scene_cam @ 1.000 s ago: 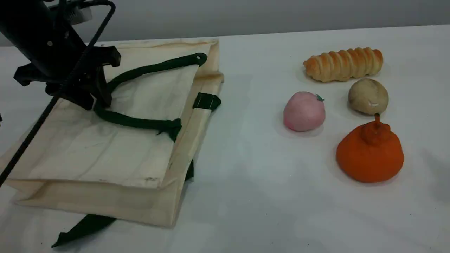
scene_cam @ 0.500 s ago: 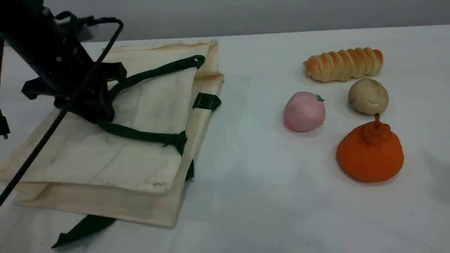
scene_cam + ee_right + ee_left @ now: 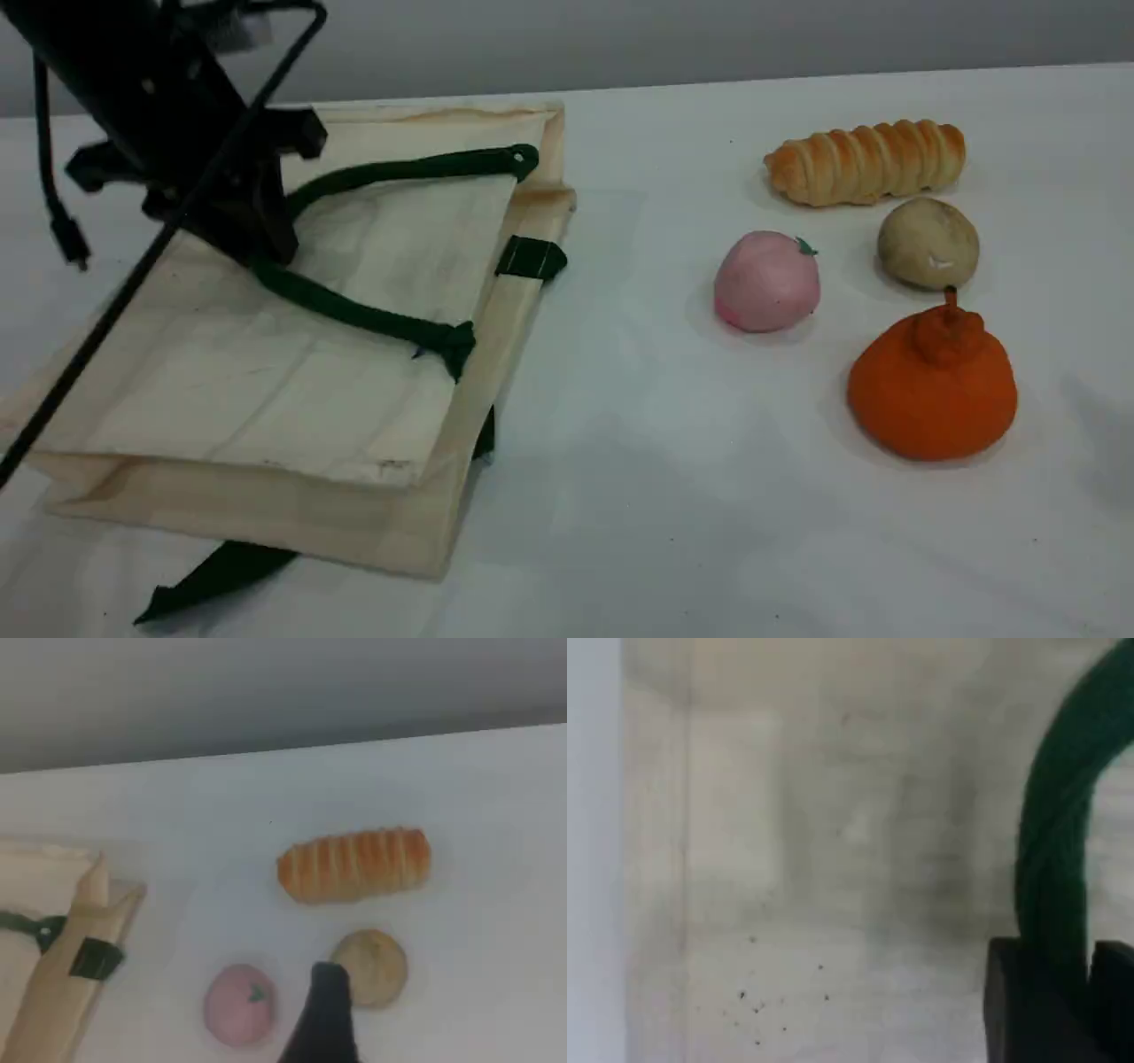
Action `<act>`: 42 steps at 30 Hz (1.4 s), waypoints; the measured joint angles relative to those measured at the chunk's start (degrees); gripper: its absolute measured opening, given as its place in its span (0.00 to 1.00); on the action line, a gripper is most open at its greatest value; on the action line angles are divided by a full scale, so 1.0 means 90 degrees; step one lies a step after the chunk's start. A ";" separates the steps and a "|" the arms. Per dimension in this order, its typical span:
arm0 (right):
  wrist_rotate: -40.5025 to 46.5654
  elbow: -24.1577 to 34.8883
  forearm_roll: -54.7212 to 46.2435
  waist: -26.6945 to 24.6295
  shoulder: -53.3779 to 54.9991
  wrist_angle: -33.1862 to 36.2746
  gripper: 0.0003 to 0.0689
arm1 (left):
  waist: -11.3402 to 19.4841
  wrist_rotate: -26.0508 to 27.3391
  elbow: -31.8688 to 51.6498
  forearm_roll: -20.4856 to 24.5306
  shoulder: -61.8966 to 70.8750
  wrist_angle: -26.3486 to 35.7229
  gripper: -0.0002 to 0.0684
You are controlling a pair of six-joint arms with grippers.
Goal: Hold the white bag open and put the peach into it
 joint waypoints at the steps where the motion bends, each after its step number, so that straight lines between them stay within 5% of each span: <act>1: 0.0000 0.0000 0.0000 0.0000 0.0000 0.0000 0.86 | 0.0000 0.0100 -0.0057 0.0000 -0.0037 0.0060 0.25; 4: 0.0000 0.0000 0.0000 0.0000 0.0000 0.0000 0.86 | 0.0000 0.0161 -0.0223 0.0009 -0.0132 0.0282 0.16; 18: 0.0006 0.0000 0.0000 0.0000 0.0000 0.0006 0.86 | 0.0006 0.1726 -0.1419 0.0212 -0.0132 0.1821 0.15; 28: -0.0016 0.0000 -0.0012 0.0000 0.0000 0.0023 0.86 | 0.0006 0.2080 -0.2810 0.0164 -0.0132 0.3198 0.15; 42: -0.0121 0.0000 -0.0018 0.0000 0.0000 0.0012 0.86 | 0.0006 0.2559 -0.3455 -0.0085 -0.0264 0.3261 0.15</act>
